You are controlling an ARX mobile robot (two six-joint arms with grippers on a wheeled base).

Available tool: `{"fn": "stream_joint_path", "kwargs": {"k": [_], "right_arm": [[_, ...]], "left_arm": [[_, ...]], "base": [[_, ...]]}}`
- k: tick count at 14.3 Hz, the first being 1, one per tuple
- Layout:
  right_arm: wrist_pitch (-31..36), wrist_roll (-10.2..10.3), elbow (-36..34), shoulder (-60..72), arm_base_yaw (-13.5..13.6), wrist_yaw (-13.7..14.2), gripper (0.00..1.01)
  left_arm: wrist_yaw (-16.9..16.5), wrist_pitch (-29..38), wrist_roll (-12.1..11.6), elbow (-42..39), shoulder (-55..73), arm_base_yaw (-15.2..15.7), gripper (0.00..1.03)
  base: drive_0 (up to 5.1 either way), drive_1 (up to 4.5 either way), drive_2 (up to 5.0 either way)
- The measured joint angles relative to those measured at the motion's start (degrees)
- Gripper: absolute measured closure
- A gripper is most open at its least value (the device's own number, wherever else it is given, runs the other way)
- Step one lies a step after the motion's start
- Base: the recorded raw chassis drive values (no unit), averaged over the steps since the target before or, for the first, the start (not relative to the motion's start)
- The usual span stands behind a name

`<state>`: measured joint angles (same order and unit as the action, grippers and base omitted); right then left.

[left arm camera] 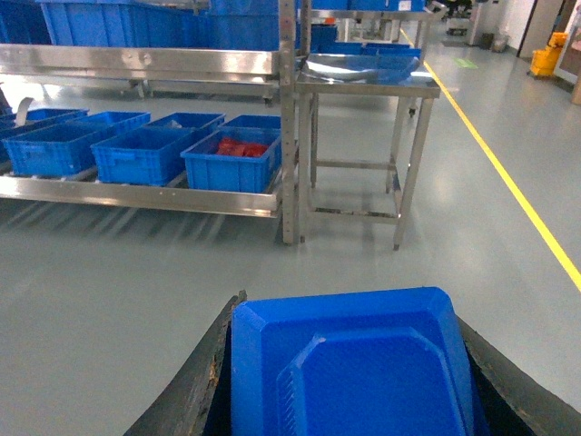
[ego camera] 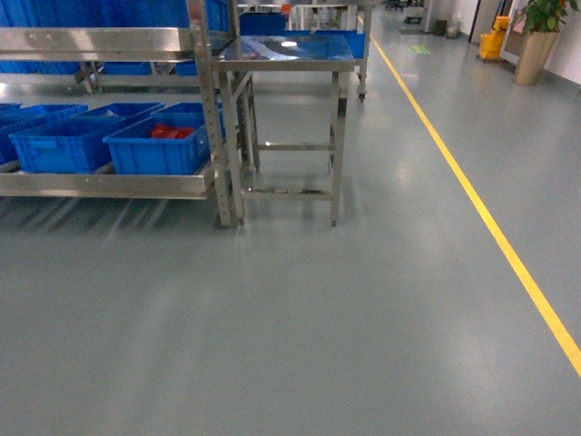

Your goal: Pick blue part to blue bin on bottom shelf

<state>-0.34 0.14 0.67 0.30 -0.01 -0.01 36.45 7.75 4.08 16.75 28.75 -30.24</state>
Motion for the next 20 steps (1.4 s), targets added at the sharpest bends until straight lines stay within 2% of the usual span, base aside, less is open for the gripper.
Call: {"fn": "stream_joint_path", "kwargs": {"k": [20], "right_arm": [[0.0,0.0,0.0,0.0,0.0,0.0,0.03]], "left_arm": [[0.0,0.0,0.0,0.0,0.0,0.0,0.59]], "base": [[0.0,4.16,-4.1]]}}
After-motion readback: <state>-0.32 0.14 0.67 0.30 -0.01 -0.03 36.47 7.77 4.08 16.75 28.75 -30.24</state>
